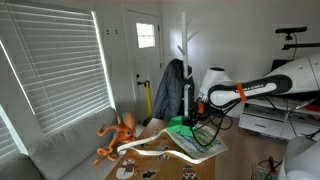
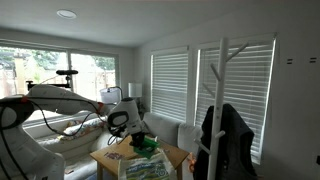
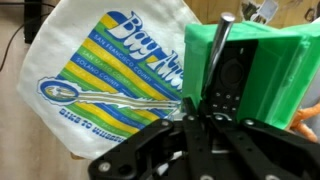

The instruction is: Pick up the green lunch box and put it on the tote bag

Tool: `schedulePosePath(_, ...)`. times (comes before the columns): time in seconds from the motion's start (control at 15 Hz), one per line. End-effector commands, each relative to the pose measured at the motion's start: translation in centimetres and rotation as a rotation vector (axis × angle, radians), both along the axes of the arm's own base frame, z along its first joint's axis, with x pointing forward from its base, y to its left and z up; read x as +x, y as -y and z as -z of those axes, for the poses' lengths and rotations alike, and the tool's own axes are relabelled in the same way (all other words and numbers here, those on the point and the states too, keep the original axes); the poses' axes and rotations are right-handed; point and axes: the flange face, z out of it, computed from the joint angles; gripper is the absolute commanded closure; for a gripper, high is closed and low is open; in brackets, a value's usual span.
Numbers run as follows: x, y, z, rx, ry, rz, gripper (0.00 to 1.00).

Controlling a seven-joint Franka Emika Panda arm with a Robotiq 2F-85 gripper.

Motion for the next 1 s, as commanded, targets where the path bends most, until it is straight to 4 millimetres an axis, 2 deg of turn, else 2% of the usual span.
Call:
schedulePosePath(0.0,-3.5,2.1,-0.4,-0.037,0.041,0.163,0.98)
schedulePosePath(0.13,-3.8,3.0,-0.4,-0.058,0.036,0.211,0.98)
schedulePosePath(0.2,-2.9,2.8,0.1,-0.029,0.006,0.149,0.93)
schedulePosePath(0.4,-3.4,3.3,0.2,-0.035,0.005,0.182,0.93)
schedulePosePath(0.47,-3.3,3.2,0.3,-0.035,0.004,0.183,0.98)
schedulePosePath(0.53,-3.2,3.4,0.6,-0.038,0.009,0.189,0.98)
schedulePosePath(0.93,-3.9,6.0,2.8,-0.071,0.015,0.239,0.98)
